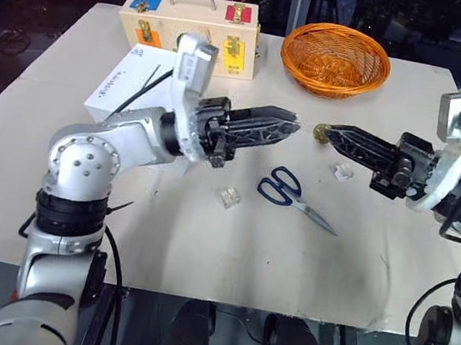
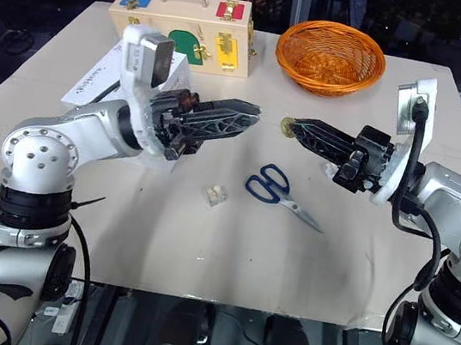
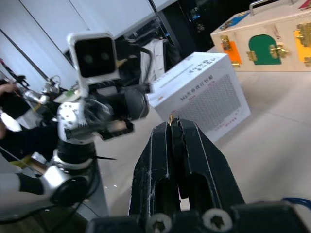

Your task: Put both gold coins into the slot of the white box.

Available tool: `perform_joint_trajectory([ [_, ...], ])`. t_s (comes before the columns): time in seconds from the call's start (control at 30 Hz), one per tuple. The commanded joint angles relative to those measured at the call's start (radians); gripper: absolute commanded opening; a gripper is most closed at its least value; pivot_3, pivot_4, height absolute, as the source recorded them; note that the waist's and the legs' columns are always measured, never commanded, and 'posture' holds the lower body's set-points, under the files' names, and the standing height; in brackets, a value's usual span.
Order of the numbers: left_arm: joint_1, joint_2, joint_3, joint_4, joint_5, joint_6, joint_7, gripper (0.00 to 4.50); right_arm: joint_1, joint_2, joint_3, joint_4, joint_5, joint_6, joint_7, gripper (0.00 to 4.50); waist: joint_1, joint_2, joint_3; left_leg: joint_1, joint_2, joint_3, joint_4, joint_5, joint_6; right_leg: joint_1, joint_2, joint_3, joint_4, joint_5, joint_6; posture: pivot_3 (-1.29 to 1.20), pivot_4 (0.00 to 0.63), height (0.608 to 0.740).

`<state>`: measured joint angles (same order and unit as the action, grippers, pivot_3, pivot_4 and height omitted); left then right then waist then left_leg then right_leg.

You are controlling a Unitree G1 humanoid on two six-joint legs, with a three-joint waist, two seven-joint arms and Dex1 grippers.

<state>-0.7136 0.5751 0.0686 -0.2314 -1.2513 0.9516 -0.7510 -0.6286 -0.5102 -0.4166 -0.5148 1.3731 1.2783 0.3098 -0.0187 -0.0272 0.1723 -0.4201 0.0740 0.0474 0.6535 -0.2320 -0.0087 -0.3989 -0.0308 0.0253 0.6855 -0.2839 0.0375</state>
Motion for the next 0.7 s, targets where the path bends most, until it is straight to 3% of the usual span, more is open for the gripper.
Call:
perform_joint_trajectory([
  [0.03, -0.037, 0.003, -0.006, 0.027, 0.042, -0.009, -0.085, 0.95, -0.008, -0.051, 0.015, -0.027, 0.153, -0.072, -0.091, 0.00, 0.001, 0.000, 0.000, 0.000, 0.000, 0.000, -0.001, 0.000, 0.000, 0.000, 0.000, 0.000, -0.001, 0.000, 0.000, 0.00, 0.150, 0.726],
  [0.37, -0.072, -0.018, -0.017, 0.081, 0.130, -0.018, -0.191, 0.95, 0.011, -0.170, 0.113, -0.052, 0.312, -0.214, -0.178, 0.00, 0.005, 0.000, 0.000, -0.013, 0.000, -0.002, 0.000, 0.000, 0.000, -0.008, -0.001, -0.003, -0.006, 0.000, 0.000, 0.00, 0.150, 0.726],
  [0.7, -0.089, -0.043, 0.007, 0.064, 0.118, 0.012, -0.193, 0.95, 0.002, -0.217, 0.202, -0.042, 0.316, -0.291, -0.153, 0.00, 0.005, 0.000, 0.000, -0.013, 0.000, -0.002, 0.000, 0.000, 0.000, -0.008, -0.001, -0.003, -0.006, 0.000, 0.000, 0.00, 0.150, 0.726],
])
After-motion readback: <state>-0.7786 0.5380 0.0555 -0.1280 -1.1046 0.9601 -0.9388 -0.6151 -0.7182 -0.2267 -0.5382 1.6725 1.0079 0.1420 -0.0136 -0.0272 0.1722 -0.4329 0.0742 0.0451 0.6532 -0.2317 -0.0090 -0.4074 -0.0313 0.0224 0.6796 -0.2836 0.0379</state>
